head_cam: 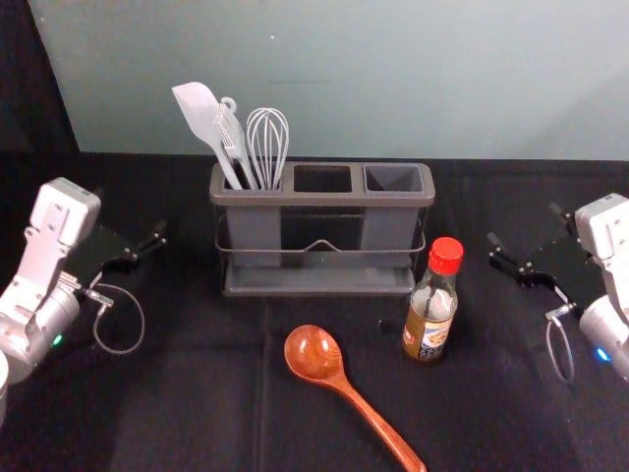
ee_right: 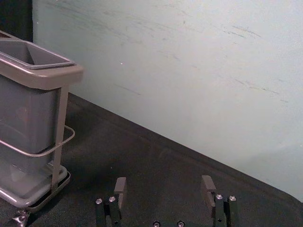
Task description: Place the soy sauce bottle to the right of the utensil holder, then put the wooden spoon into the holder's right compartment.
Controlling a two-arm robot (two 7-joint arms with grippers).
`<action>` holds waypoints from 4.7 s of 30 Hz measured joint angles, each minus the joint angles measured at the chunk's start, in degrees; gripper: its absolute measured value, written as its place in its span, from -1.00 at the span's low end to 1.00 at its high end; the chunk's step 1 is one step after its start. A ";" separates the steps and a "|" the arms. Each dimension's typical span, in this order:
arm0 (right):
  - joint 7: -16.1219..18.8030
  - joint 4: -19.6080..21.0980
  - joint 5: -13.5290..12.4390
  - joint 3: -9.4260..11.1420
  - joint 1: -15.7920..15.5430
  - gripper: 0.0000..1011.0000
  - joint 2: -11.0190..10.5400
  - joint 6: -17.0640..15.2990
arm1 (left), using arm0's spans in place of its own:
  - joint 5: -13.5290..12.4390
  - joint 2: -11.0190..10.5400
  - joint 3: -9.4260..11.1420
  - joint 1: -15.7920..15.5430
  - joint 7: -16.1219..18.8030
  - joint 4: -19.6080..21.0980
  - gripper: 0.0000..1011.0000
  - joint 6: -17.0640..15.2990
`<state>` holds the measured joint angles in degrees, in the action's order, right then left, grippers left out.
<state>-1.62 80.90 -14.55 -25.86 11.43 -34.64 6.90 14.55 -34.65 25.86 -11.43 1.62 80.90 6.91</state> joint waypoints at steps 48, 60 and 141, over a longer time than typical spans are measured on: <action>0.00 0.00 0.00 0.00 0.00 0.98 0.00 0.00 | 0.00 0.00 0.00 0.00 0.00 0.00 0.99 0.00; 0.47 1.03 -0.24 1.02 -1.40 0.98 -0.41 0.64 | 0.00 0.00 0.00 0.00 0.00 0.00 0.99 0.00; 29.42 14.38 -13.58 9.25 -11.76 -0.23 2.02 2.67 | 0.00 0.00 0.00 0.00 0.00 0.00 0.99 0.00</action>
<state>27.80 95.28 -28.13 -16.61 -0.33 -32.62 9.57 14.55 -34.65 25.86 -11.43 1.62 80.90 6.91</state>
